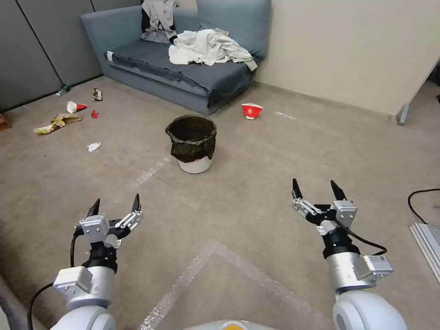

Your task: Pick up the trash can from the floor.

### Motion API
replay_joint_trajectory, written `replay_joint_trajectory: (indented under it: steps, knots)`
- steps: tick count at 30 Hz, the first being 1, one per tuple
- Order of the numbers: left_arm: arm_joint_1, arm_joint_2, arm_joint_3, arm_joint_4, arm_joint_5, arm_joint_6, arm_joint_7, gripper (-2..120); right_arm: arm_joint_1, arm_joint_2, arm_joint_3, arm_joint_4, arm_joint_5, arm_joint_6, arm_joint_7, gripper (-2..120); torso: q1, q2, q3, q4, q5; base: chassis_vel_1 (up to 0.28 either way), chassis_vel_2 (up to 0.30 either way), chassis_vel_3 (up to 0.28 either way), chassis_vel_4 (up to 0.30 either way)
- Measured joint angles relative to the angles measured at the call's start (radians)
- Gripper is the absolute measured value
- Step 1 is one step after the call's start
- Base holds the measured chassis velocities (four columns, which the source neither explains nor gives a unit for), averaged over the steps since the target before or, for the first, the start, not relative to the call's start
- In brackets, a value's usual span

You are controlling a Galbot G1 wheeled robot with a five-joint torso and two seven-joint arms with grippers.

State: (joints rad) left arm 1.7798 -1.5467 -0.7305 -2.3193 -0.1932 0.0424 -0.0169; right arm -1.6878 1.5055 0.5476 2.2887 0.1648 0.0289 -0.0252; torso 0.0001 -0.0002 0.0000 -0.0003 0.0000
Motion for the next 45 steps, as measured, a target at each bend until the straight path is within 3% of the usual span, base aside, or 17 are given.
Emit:
replay_joint_trajectory:
  steps: [13,31,32,38,45]
  knots:
    - [-0.007,0.000,-0.002,0.001,0.000,0.002,-0.002,100,0.001,-0.005,-0.001,0.000,0.003,0.004,-0.011,100,0.000,0.000,0.000,0.0002,-0.0002,-0.124,0.106,0.123,-0.105]
    - [-0.011,0.003,-0.008,0.003,0.000,0.004,-0.008,100,-0.001,-0.009,-0.005,0.002,0.003,0.006,-0.022,100,0.000,0.000,0.000,0.0001,-0.0003,-0.299,0.300,0.299,-0.296]
    - [-0.011,0.004,-0.009,0.004,0.000,0.004,-0.009,100,-0.001,-0.010,-0.005,0.002,0.003,0.006,-0.023,100,0.000,0.000,0.000,0.0001,0.0009,-0.382,0.373,0.378,-0.349]
    - [-0.015,0.004,-0.008,0.009,0.000,0.005,-0.011,100,0.004,-0.012,-0.005,-0.001,0.003,0.027,-0.036,100,0.000,0.000,0.000,0.0004,-0.0003,-0.347,0.350,0.357,-0.337]
    - [-0.016,0.002,-0.007,0.010,0.000,0.005,-0.012,100,0.004,-0.016,-0.006,-0.007,0.002,0.049,-0.053,100,0.000,0.000,0.000,0.0002,-0.0001,-0.107,0.123,0.081,-0.107]
